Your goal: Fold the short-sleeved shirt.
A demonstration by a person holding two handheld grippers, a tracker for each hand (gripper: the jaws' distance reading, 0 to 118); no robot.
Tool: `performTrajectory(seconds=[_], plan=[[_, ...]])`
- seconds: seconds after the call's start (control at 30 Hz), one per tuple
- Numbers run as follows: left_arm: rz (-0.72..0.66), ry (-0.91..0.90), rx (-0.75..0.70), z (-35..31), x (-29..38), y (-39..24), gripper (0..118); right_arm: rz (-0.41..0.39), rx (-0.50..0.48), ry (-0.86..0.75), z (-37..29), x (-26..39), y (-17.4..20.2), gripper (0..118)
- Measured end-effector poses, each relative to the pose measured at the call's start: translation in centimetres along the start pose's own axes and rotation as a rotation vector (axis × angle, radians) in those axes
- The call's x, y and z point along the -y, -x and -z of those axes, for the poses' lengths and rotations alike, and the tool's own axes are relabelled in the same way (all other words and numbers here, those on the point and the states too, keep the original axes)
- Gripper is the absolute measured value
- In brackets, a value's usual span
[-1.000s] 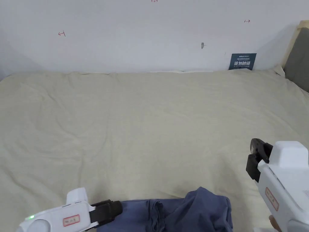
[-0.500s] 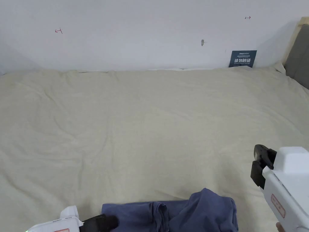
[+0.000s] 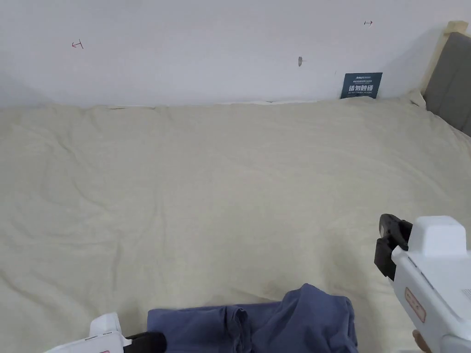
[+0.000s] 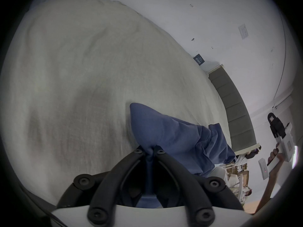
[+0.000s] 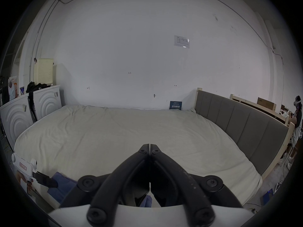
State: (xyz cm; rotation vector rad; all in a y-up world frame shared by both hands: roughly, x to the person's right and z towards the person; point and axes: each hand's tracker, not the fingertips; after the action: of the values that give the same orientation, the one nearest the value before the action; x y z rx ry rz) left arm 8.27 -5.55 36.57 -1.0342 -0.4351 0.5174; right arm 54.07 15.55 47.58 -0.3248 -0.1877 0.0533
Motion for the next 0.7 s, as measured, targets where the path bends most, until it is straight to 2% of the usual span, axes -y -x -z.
performTrajectory(seconds=[0.17, 0.23, 0.43, 0.6, 0.7], plan=[[0.033, -0.027, -0.057, -3.8, -1.3, -0.4, 7, 0.001, -0.011, -0.015, 0.0, -0.5, 0.0, 1], [0.057, -0.066, -0.129, -5.7, -2.0, 1.0, 7, 0.003, -0.018, -0.021, 0.0, -0.6, 0.0, 1], [0.042, -0.117, -0.224, -11.5, -3.1, 1.7, 7, 0.006, -0.045, -0.036, -0.2, -0.8, 0.5, 1], [0.095, -0.114, -0.232, -12.0, -3.4, -3.9, 7, 0.01, -0.06, -0.042, -0.4, -0.8, 0.6, 1], [0.123, -0.085, -0.144, -10.9, -3.3, -8.6, 7, 0.014, -0.064, -0.045, -0.5, -0.8, 0.6, 1]])
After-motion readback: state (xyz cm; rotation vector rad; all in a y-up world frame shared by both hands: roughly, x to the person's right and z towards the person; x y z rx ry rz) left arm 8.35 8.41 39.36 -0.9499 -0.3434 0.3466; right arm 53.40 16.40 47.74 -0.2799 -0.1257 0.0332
